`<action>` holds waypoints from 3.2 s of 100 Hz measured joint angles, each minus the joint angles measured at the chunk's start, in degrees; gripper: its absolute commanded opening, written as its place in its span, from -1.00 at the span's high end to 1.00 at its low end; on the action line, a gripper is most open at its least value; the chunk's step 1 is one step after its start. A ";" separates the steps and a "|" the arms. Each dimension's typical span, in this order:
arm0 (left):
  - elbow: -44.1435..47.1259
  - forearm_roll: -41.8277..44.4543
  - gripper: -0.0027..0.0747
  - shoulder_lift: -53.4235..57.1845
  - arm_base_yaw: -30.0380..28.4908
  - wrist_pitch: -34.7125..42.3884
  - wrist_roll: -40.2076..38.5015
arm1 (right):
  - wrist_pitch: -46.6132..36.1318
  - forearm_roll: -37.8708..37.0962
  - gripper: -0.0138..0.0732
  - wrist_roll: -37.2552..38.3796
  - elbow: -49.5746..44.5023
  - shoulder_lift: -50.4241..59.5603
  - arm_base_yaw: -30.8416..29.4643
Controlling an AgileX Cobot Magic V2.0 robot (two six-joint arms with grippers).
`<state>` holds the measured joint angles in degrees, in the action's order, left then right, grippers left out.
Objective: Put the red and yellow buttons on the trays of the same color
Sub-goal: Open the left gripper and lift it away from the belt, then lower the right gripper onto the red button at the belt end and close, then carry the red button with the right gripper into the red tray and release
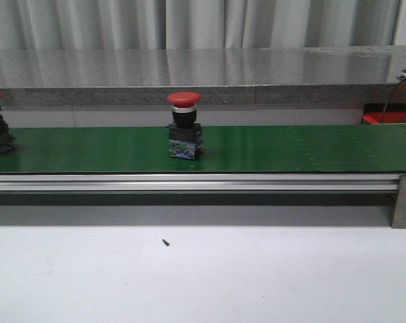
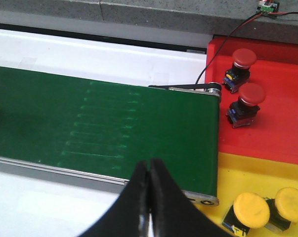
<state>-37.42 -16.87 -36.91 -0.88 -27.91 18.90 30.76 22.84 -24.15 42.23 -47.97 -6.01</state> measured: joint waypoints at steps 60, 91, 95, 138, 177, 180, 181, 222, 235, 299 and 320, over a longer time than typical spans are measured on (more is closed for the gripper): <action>9.79 0.00 0.98 12.10 0.00 3.67 0.00 | 10.10 3.48 -0.59 -0.69 4.06 -4.16 0.77; 9.79 0.00 0.98 12.10 0.00 3.67 0.00 | 12.75 3.51 -0.59 -0.69 14.27 -18.80 10.52; 9.79 0.00 0.98 12.10 0.00 3.67 0.00 | 12.62 3.51 -0.59 -0.69 15.47 -21.10 12.05; 9.79 0.00 0.98 12.10 0.00 3.67 0.00 | 9.51 3.81 -0.59 -0.69 27.12 -40.66 20.84; 9.79 0.00 0.98 12.10 0.00 3.67 0.00 | 9.14 3.74 -0.36 -0.69 32.39 -50.92 20.84; 9.79 0.00 0.98 12.10 0.00 3.67 0.00 | 9.14 3.57 -0.27 -0.69 32.48 -51.26 20.84; 9.79 0.00 0.98 12.10 0.00 3.67 0.00 | 9.14 3.46 -0.21 -0.69 32.48 -51.44 20.84; 9.79 0.00 0.98 12.10 0.00 3.67 0.00 | 20.41 1.46 0.31 -0.69 38.56 -52.77 17.33; 9.79 0.00 0.98 12.10 0.00 3.67 0.00 | 25.71 -0.15 0.31 0.00 45.61 -52.77 12.15; 9.79 0.00 0.98 12.10 0.00 3.67 0.00 | 19.42 -2.38 0.31 1.43 53.11 -59.25 -17.98; 9.79 0.00 0.98 12.10 0.00 3.67 0.00 | 15.10 -2.38 0.31 1.45 53.11 -66.37 -18.43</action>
<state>-27.63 -16.87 -24.81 -0.88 -24.23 18.90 45.86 20.46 -22.70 95.34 -114.34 -24.44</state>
